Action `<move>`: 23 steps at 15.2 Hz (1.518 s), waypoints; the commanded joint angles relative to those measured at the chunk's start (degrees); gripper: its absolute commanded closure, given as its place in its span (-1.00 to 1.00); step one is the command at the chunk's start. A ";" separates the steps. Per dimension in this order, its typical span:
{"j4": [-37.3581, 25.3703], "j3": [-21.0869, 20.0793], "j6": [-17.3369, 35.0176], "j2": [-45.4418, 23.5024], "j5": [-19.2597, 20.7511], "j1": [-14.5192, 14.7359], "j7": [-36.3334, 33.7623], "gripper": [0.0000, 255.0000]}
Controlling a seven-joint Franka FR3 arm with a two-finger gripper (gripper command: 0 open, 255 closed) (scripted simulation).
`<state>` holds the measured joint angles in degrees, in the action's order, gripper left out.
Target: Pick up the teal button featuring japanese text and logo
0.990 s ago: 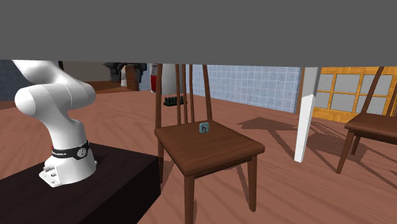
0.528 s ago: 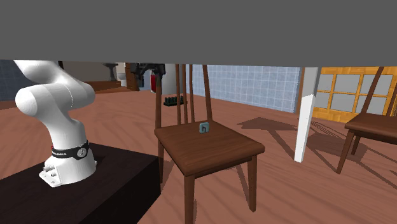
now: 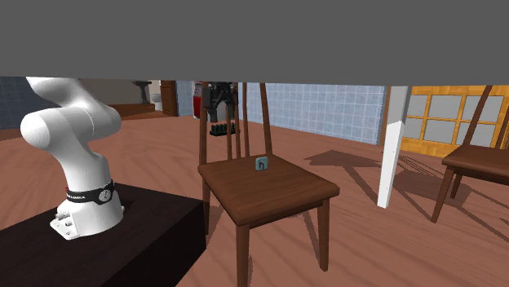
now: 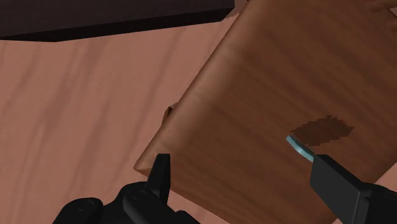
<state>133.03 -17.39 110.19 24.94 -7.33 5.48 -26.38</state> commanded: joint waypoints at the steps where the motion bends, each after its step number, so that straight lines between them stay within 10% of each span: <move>1: -1.26 -2.06 3.46 -9.59 0.10 -0.14 -1.50 -1.00; 12: -16.10 -7.30 13.23 -32.77 8.21 2.25 -17.45 -1.00; 21: -13.67 -6.89 18.56 -35.93 9.86 2.71 -18.41 -1.00; 22: -13.78 -6.88 18.49 -35.98 9.89 2.70 -18.40 1.00; 23: -13.80 -6.88 18.49 -36.02 9.91 2.73 -18.44 1.00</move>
<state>119.23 -24.29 128.61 -11.00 2.54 8.20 -44.81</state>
